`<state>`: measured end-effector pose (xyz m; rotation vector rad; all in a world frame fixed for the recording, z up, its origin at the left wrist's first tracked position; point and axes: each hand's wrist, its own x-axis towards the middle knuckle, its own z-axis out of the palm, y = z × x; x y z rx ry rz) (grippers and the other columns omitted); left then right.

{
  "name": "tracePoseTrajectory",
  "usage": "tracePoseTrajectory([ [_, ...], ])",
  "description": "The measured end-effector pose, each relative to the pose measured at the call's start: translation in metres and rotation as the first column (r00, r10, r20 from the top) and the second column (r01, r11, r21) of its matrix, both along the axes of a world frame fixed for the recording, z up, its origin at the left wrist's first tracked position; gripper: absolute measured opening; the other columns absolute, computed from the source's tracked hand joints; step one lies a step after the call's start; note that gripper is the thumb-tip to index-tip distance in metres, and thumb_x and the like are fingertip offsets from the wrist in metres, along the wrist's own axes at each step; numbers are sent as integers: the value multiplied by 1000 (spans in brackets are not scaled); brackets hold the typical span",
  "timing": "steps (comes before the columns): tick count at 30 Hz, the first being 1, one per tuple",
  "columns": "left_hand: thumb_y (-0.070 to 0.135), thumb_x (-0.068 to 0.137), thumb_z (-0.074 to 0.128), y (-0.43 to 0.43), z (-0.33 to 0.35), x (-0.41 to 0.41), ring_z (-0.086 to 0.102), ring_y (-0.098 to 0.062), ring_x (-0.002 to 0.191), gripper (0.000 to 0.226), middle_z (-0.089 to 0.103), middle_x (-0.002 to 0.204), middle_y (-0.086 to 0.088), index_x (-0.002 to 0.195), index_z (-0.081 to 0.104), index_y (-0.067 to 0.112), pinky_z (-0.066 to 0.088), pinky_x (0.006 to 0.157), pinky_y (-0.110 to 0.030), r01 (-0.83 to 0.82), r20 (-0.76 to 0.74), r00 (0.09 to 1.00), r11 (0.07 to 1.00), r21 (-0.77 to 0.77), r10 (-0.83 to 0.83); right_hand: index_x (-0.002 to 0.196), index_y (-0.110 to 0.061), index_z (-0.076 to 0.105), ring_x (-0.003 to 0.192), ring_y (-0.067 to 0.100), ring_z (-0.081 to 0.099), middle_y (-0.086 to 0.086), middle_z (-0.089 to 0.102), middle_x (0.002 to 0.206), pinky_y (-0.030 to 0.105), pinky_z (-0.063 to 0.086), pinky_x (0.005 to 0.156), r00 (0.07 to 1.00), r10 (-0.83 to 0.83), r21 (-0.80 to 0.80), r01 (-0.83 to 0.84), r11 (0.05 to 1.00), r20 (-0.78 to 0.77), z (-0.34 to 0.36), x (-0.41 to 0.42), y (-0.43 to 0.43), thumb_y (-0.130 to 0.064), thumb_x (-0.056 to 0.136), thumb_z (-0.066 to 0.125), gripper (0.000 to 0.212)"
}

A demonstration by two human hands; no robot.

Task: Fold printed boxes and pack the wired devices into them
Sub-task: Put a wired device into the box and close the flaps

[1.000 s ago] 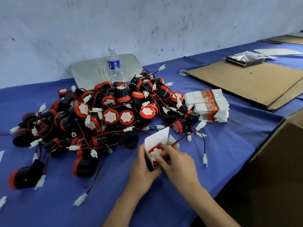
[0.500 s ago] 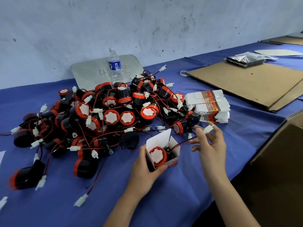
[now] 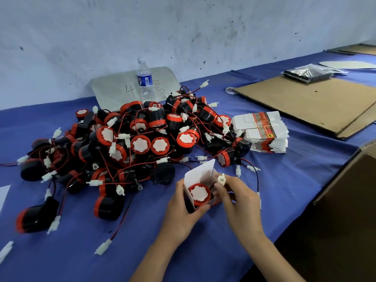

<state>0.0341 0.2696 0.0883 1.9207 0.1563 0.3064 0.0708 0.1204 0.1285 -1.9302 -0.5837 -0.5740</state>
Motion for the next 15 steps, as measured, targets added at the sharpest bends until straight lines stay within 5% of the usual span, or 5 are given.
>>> tracePoseTrajectory([
  [5,28,75,82,0,-1,-1,58,4,107,68,61,117,22,128,41,36,51,84,-19,2,6,1000,1000,15,-2,117,-36,39,61,0,64,-12,66,67,1,41,58,988,-87,185,110,977,-127,-10,1,1,-7,87,68,50],
  [9,27,75,82,-1,-1,0,58,2,108,68,61,118,19,129,41,32,52,87,-26,0,10,1000,1000,25,0,114,-29,45,69,-16,61,-20,62,74,-3,39,62,987,-154,191,161,968,-53,-11,7,0,3,84,68,49],
  [15,31,75,82,-1,0,0,56,5,110,69,59,120,22,129,39,38,49,85,-15,-1,8,1000,1000,27,1,122,-22,52,84,-10,57,-17,53,94,-4,39,70,979,-163,122,148,982,125,-18,5,1,-4,86,61,41],
])
